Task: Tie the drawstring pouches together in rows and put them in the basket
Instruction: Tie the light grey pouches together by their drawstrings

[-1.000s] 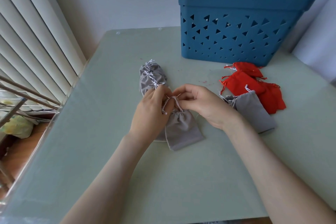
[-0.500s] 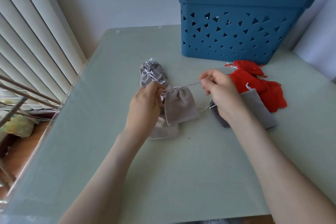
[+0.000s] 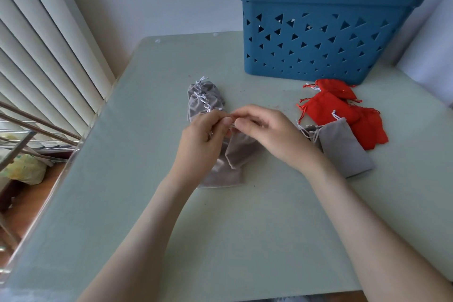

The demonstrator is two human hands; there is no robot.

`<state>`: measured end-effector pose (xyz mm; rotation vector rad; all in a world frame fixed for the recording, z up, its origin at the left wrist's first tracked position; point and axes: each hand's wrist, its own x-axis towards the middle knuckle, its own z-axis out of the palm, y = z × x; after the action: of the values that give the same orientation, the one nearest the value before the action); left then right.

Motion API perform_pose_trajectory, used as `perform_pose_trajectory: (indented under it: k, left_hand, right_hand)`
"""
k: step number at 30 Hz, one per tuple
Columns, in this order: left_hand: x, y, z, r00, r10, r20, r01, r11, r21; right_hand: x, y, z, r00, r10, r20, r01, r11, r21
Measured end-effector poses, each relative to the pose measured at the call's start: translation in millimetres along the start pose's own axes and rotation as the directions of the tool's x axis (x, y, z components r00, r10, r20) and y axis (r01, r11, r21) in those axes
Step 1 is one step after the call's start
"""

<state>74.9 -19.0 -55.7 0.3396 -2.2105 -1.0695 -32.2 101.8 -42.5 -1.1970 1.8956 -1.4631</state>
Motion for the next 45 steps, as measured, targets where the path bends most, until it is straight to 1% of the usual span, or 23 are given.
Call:
perform_pose_trajectory:
  k: [2,3,7,9,11,13,15,19,23,27,30,35,41,45]
  left_hand:
    - [-1,5,-1,0.999,-0.05,0.002,0.05,0.987,-0.15]
    - [-1,7,-2,0.997,-0.08,0.008,0.08,0.971,-0.227]
    - [-1,13,-5,0.992,-0.125,0.015,0.119,0.891,-0.437]
    - [1,13,-7,0.987,-0.16,0.012,0.144,0.847,-0.512]
    - [2,13,-7,0.981,-0.194,0.022,0.174,0.817,-0.55]
    - [2,11,-5,0.973,-0.228,0.04,0.213,0.808,-0.549]
    - [1,11,-1,0.966,-0.255,0.052,0.243,0.812,-0.53]
    - [-2,7,5,0.957,-0.285,0.055,0.276,0.839,-0.47]
    - [-2,5,6,0.951,-0.304,0.055,0.294,0.837,-0.462]
    - [-4,7,8,0.949,-0.308,0.071,0.304,0.827,-0.473]
    - [-5,7,9,0.948,-0.314,0.048,0.299,0.831,-0.469]
    - [-6,8,10,0.957,-0.292,-0.001,0.267,0.879,-0.395]
    - [-5,8,9,0.961,-0.277,0.016,0.262,0.883,-0.389]
    - [-4,7,9,0.956,-0.289,0.047,0.283,0.869,-0.406]
  right_hand:
    - [-1,-1,1,1.0,0.011,0.007,-0.011,0.999,-0.044]
    - [-2,-3,0,1.0,0.016,0.013,-0.016,0.999,-0.04]
    - [-8,-12,-5,0.996,0.033,0.084,-0.041,0.994,0.1]
    - [-10,-15,-6,0.99,0.037,0.135,-0.059,0.985,0.163]
    - [-10,-16,-6,0.985,0.039,0.169,-0.079,0.967,0.241]
    - [-9,-14,-8,0.984,0.031,0.174,-0.084,0.948,0.308]
    - [-8,-12,-9,0.989,0.01,0.149,-0.058,0.945,0.322]
    - [-5,-8,-4,0.996,-0.006,0.087,-0.014,0.974,0.225]
    - [-4,-6,-1,1.0,-0.006,-0.002,0.006,0.986,0.165]
    - [-4,-6,3,0.998,-0.059,-0.037,0.061,0.998,0.035]
    - [-4,-9,6,0.99,-0.115,-0.084,0.114,0.993,-0.017]
    - [-4,-9,10,0.975,-0.187,-0.122,0.188,0.982,-0.007]
    - [-2,-7,10,0.974,-0.133,-0.184,0.156,0.981,0.116]
    - [-1,-6,9,0.971,-0.104,-0.215,0.132,0.984,0.119]
